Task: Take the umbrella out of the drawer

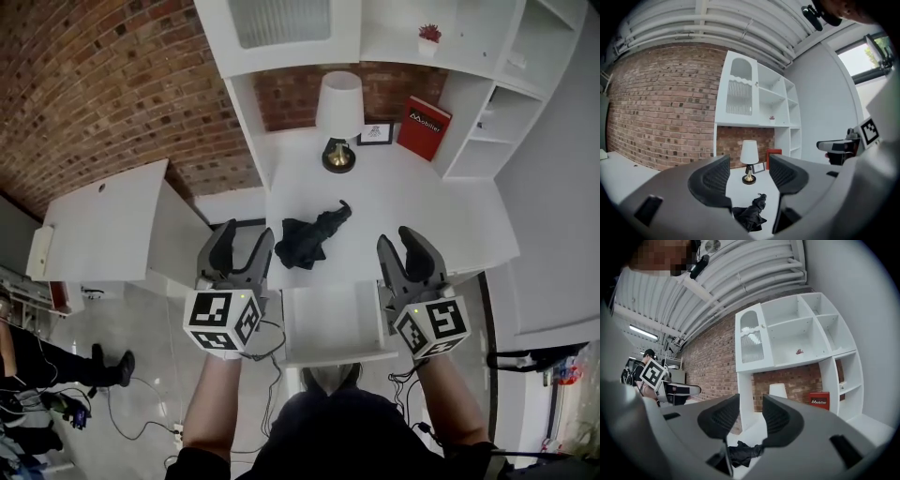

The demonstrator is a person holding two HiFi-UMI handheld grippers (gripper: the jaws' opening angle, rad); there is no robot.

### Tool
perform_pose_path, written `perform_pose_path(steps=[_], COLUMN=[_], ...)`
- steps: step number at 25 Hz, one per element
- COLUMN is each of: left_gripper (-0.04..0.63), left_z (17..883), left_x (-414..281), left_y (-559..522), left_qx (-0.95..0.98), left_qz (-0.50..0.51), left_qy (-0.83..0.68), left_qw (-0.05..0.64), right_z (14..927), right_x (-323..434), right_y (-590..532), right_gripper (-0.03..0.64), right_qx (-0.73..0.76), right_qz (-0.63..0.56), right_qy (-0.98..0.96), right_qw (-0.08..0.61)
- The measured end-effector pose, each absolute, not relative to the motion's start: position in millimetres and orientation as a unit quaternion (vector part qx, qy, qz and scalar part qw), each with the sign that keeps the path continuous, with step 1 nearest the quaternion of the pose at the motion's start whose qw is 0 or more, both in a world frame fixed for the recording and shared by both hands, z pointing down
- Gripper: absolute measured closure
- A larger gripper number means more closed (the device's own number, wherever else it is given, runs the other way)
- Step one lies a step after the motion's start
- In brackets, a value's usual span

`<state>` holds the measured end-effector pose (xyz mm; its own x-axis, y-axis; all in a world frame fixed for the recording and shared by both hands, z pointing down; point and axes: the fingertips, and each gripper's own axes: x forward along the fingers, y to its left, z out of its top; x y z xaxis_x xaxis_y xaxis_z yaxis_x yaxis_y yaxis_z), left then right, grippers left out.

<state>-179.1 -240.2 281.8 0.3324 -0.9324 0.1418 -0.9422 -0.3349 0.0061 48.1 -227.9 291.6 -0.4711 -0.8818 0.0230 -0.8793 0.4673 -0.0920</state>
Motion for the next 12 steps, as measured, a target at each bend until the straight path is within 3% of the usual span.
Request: perform_pose_path(steps=[12], left_gripper=[0.380], left_z=[217], left_x=[-154], left_y=[-199], left_qx=[0.824], left_qz=[-0.015], left_qy=[-0.567], left_qw=[-0.005], right_z=[227], right_x=[49], right_y=[-209], right_gripper=[0.518], right_qx=[-0.527], right_qz=[0.052], right_qy=[0.848], right_qw=[0.036])
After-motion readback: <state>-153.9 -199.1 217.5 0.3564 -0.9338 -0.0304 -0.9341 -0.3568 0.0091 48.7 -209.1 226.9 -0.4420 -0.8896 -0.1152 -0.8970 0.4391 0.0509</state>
